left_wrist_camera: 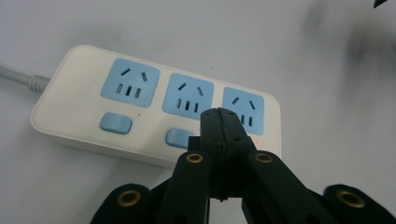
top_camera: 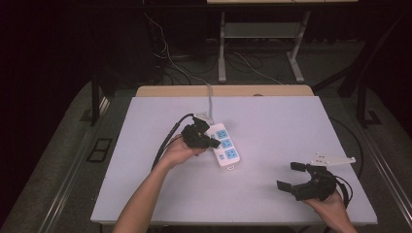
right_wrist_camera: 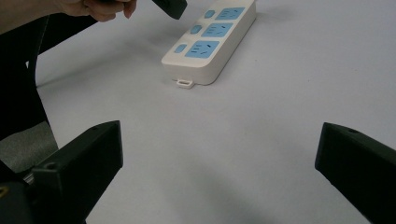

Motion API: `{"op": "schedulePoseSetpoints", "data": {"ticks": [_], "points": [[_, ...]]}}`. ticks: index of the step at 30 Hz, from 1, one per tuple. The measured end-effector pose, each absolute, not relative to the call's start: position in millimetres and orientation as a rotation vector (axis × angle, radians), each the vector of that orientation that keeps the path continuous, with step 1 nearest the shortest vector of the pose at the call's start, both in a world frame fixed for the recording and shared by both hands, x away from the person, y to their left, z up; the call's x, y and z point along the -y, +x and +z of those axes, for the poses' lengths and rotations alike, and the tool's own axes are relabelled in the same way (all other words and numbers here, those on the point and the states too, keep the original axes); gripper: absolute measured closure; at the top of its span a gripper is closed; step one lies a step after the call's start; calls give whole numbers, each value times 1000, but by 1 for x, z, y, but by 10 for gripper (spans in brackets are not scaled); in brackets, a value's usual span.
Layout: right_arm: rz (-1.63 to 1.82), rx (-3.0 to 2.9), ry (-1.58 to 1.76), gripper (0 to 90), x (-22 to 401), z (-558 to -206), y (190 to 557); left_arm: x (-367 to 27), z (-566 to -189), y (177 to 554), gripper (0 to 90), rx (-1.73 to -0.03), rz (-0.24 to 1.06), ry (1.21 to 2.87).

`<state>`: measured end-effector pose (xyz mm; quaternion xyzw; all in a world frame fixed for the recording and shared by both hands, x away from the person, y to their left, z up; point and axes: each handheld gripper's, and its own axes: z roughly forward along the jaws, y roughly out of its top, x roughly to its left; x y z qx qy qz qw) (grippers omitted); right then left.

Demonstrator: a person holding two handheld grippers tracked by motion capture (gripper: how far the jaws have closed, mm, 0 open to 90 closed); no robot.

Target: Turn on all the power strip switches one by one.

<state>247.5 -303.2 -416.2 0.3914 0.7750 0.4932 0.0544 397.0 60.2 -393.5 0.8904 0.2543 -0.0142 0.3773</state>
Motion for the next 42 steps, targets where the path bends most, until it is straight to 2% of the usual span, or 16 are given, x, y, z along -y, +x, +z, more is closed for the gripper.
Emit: {"op": "schedulePoseSetpoints", "data": {"ticks": [16,42], "points": [[1500,-2352,1195,7,304,-416,248,-57,-388,408,894,-641,-19,2288],[1505,-2353,1190,7,305,-417,248,-48,-410,415,893,-654,-5,2355]]}}
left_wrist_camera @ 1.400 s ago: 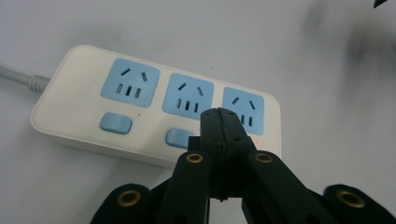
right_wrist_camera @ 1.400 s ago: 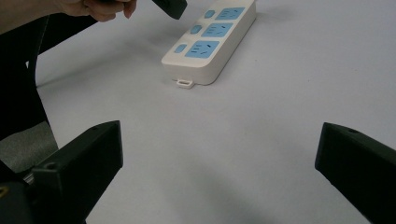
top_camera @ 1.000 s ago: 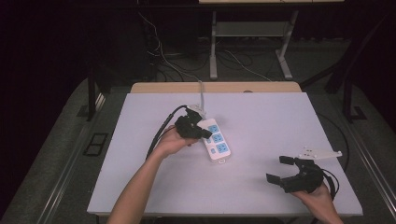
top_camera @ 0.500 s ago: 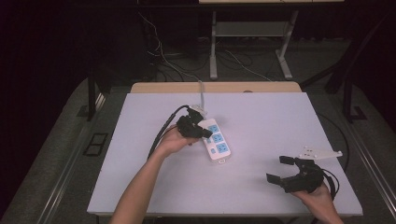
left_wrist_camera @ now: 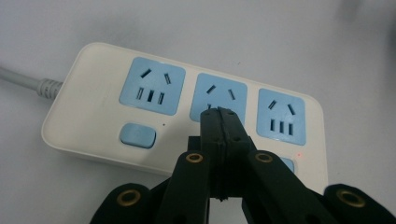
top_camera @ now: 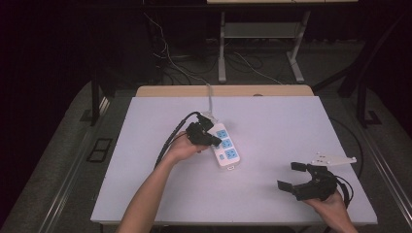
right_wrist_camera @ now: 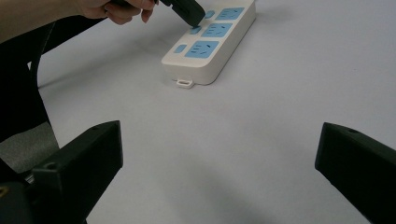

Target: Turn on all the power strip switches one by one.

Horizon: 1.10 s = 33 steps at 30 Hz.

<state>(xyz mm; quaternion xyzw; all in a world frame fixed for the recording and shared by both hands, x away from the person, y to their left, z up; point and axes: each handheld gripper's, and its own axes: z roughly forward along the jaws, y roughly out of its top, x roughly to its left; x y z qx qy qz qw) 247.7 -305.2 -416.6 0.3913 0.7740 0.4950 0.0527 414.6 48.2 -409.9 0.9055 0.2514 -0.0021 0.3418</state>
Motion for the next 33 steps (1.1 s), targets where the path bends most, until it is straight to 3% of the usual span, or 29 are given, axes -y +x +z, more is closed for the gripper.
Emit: {"op": "schedulePoseSetpoints", "data": {"ticks": [33], "points": [[1503,-2353,1184,7,305,-416,247,-51,-417,414,900,-669,-28,2330]]}}
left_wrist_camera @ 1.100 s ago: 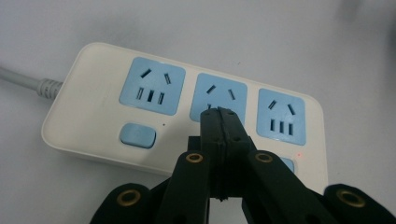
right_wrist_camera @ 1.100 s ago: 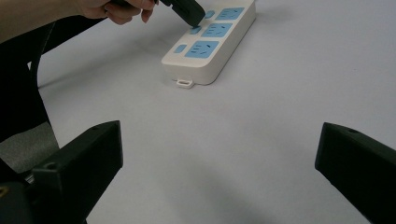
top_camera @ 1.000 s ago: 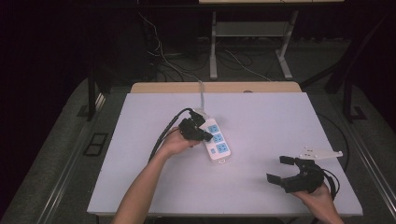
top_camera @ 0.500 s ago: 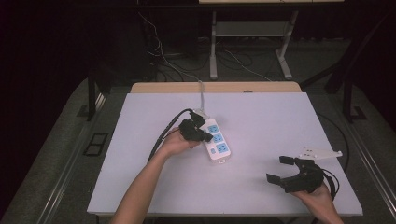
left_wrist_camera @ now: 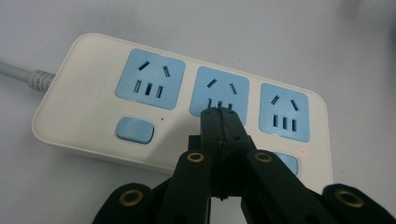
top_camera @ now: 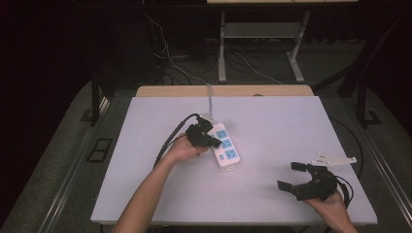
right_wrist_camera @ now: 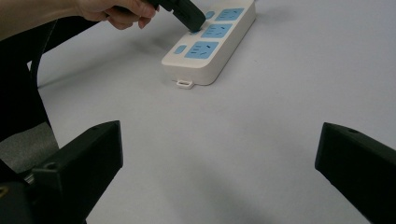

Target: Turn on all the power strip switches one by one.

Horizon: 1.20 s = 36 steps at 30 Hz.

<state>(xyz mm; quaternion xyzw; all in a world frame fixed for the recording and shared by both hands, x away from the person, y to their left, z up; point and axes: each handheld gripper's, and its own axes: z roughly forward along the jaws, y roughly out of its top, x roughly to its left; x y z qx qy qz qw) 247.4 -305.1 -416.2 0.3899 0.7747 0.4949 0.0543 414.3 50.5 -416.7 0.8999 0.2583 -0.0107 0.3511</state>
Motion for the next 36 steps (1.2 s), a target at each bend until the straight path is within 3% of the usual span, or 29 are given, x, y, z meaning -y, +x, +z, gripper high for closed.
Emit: {"op": "schedulePoseSetpoints", "data": {"ticks": [12,20,36], "points": [[1499,-2351,1188,7,305,-416,247,-45,-415,412,900,-668,-4,2345],[1501,-2349,1191,7,305,-416,247,-50,-418,416,897,-705,-72,2297],[1505,-2342,1199,7,306,-416,248,-70,-403,420,896,-727,-12,2247]]}}
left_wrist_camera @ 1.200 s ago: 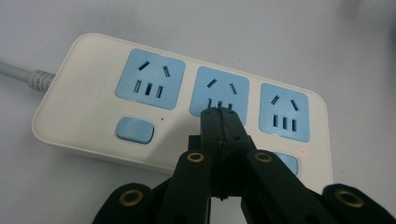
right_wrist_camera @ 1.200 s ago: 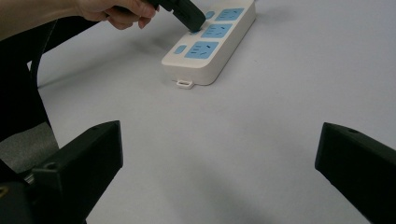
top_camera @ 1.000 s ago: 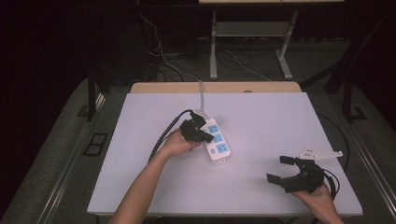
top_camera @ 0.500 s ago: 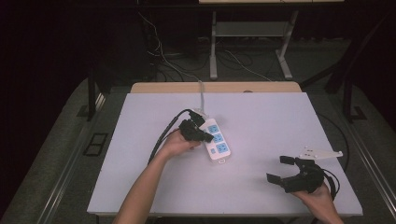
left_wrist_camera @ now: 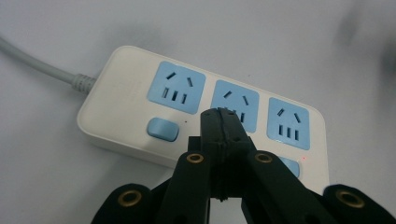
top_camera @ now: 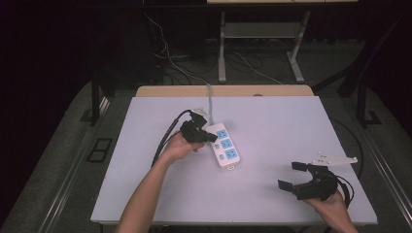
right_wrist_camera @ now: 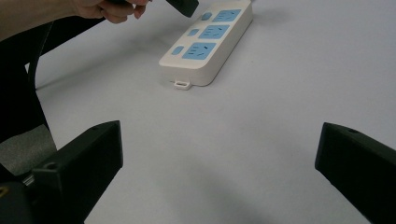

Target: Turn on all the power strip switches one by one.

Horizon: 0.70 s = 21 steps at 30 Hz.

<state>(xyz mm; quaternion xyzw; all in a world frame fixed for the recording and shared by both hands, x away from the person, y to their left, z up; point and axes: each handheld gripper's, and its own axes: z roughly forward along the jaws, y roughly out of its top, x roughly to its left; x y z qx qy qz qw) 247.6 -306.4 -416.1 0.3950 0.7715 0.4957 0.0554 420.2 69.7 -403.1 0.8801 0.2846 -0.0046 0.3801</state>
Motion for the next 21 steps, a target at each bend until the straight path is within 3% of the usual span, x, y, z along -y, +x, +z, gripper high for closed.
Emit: {"op": "schedulePoseSetpoints", "data": {"ticks": [21], "points": [[1504,-2337,1207,7,307,-417,248,-69,-392,434,896,-716,32,2298]]}}
